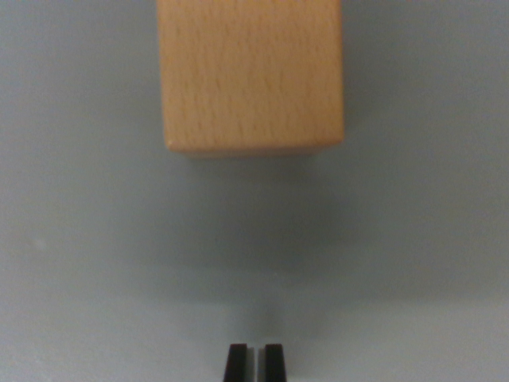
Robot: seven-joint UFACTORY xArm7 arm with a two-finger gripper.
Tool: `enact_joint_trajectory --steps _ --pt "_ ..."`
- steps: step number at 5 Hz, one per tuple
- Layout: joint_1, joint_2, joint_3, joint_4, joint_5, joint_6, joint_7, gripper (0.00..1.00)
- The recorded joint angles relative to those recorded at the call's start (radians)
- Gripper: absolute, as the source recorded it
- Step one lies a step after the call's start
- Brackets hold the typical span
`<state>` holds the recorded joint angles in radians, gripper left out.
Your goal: Push wooden cube
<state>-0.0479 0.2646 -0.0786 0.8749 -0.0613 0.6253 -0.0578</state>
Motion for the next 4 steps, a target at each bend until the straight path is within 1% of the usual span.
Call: enact_joint_trajectory --steps 1,2,3,4 --pt "0.0 0.0 0.0 0.0 0.0 0.0 0.0 1.0" --pt "0.0 0.011 0.001 0.018 0.0009 0.007 0.0 1.0" --pt "0.0 0.011 0.001 0.018 0.0009 0.007 0.0 1.0" --pt "0.0 0.026 0.001 0.042 0.0021 0.016 0.0 1.0"
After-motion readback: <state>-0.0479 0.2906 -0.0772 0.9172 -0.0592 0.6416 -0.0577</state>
